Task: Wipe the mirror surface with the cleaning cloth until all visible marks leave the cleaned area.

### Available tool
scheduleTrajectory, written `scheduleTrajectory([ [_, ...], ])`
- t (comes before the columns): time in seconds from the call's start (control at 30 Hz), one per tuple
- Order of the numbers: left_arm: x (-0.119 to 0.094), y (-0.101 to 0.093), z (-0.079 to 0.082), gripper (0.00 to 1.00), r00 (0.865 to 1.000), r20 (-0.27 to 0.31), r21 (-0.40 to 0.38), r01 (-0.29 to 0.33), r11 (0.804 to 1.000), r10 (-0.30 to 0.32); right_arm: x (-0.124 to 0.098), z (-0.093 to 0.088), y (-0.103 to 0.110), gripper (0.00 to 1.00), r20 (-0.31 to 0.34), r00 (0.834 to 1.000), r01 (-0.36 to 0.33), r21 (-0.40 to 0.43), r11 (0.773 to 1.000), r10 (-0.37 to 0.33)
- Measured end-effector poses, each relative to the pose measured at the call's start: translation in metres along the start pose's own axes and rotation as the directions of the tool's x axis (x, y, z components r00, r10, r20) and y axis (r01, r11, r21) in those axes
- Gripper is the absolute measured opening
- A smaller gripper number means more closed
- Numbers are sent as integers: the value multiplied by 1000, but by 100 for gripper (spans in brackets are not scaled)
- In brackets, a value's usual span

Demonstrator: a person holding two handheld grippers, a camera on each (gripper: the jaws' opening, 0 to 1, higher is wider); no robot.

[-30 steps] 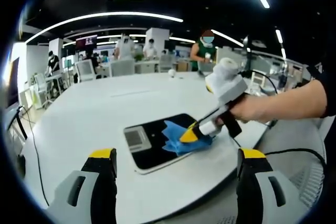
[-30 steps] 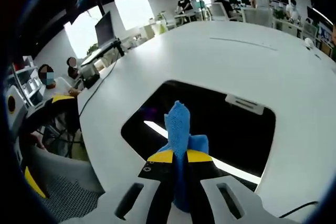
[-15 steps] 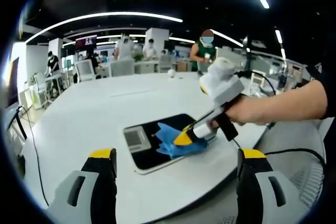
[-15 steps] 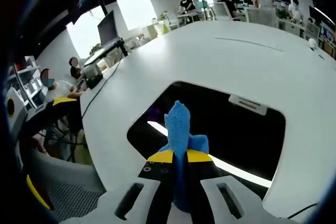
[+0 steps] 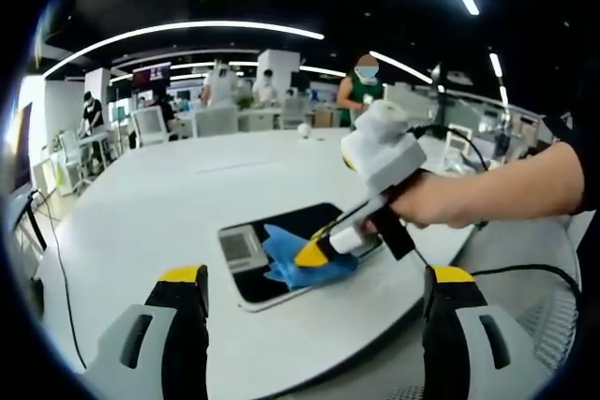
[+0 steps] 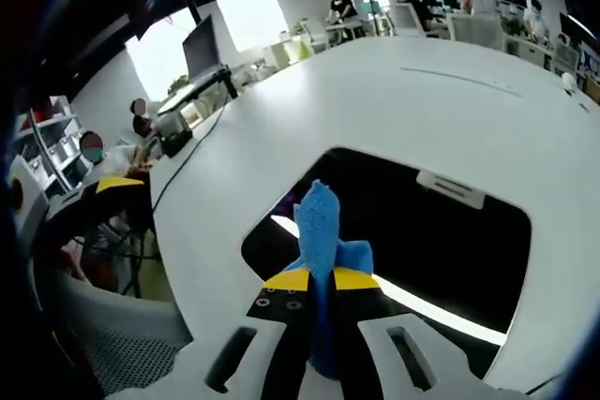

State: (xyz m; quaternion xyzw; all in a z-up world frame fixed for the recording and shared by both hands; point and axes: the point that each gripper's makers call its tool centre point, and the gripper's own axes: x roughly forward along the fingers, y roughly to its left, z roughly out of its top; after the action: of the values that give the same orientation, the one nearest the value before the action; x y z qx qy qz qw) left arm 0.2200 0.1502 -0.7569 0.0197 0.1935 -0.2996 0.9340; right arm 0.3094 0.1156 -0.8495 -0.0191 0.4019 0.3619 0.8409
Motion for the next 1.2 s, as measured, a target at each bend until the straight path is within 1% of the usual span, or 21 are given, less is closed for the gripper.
scheduleTrajectory([
  [0.3, 0, 1, 0, 96, 1000, 2, -2, -6, 1000, 6, 12, 5, 17, 1, -6, 999, -32, -25, 999, 32],
  [0.53, 0, 1, 0, 96, 1000, 3, -3, -8, 1000, 8, 19, 9, 28, 1, -11, 999, -44, -47, 998, 44],
  [1.2, 0, 1, 1, 96, 1000, 6, -4, 1, 1000, -1, 28, 14, 44, 1, -20, 998, -56, -82, 995, 55],
])
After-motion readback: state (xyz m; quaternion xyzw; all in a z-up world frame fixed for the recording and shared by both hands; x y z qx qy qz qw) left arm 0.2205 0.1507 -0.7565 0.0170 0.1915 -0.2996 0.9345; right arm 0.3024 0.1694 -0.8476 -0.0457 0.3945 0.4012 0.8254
